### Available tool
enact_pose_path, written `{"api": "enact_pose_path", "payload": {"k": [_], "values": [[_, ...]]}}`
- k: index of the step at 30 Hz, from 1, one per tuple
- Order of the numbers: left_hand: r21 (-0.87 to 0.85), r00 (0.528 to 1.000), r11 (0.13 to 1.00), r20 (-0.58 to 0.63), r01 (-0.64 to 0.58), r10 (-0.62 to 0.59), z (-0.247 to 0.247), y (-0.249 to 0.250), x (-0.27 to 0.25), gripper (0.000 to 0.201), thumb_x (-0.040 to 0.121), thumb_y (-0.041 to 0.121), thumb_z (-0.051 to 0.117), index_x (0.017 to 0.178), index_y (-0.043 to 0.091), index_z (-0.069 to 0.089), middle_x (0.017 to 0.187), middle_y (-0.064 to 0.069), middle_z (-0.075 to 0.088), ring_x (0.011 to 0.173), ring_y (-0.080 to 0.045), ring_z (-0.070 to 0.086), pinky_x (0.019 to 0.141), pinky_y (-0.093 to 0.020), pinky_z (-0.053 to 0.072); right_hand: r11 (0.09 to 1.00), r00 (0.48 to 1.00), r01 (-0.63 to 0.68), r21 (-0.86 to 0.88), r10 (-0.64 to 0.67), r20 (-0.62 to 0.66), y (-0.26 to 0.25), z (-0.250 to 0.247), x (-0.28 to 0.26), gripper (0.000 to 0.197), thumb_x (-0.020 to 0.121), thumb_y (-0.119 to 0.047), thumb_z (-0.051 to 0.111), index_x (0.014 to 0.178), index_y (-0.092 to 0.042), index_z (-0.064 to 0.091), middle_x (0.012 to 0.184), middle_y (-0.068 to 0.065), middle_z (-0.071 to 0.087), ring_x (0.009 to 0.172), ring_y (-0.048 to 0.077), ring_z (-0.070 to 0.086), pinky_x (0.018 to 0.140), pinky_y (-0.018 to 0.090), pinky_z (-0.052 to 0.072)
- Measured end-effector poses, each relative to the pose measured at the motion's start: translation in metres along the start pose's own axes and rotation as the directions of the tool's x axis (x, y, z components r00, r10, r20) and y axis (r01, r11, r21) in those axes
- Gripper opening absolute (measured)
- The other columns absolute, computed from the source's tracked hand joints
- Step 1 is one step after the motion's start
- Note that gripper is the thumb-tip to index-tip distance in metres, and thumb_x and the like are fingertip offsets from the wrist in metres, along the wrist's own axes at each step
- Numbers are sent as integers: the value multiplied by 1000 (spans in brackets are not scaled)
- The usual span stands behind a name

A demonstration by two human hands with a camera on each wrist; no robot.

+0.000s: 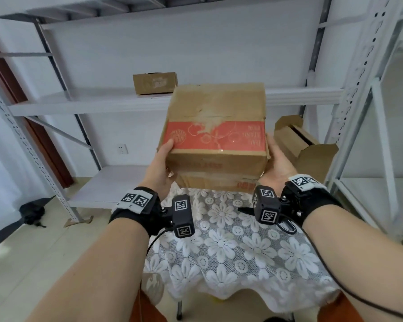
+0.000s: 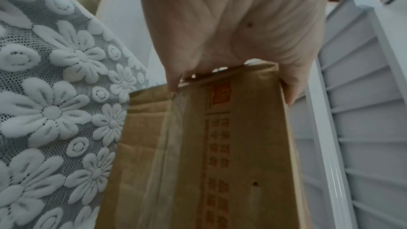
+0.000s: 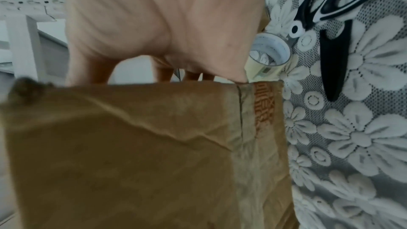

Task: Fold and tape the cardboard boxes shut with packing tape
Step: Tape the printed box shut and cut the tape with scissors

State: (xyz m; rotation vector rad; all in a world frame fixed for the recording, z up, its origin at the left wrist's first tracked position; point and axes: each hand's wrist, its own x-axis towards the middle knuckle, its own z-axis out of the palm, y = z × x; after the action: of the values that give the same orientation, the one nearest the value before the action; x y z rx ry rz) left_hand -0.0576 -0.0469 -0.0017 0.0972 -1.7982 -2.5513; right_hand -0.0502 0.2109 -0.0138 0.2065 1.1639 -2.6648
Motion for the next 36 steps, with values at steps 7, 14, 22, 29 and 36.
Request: {"api": "enact_pose_path", "payload": {"k": [7,14,22,29,36], "values": [[354,973,932,231,-73,-11,-29,-14,14,60,90,-2,58,144,17,37,127,-9,61,114,-23,60,94,-33,52,903,996,-12,-429,-26,-82,-14,-3,2,57,69,-74,60,98,-26,68,90,0,71,87,20,69,77,49,54],[453,964,852,149,-263,219,-13,-17,29,76,76,-27,58,132,21,38,112,14,54,99,-8,62,80,-36,59,916,966,118,-384,-195,-169,6,10,26,87,54,-61,82,128,-24,58,129,4,61,121,25,57,104,52,40],[568,927,780,-75,-262,367,-21,-59,70,68,74,-19,67,120,22,38,102,21,52,97,0,57,85,-20,53,818,929,263,-512,-357,-93,21,16,62,35,84,-10,67,118,-12,59,106,8,71,97,25,68,82,40,55],[688,925,715,-180,-125,335,-27,-97,102,57,76,-12,69,114,19,40,94,15,50,93,-13,56,75,-30,51,792,925,178,-584,-337,-174,35,-4,105,40,80,8,52,114,-11,58,100,11,67,92,30,64,76,41,56],[735,911,678,-259,-30,320,-25,-118,108,50,74,-11,66,107,15,38,82,11,50,75,-13,51,56,-19,36,769,902,122,-628,-350,-253,50,-19,125,40,79,12,50,109,-11,61,103,12,67,91,27,61,83,41,53]]}}
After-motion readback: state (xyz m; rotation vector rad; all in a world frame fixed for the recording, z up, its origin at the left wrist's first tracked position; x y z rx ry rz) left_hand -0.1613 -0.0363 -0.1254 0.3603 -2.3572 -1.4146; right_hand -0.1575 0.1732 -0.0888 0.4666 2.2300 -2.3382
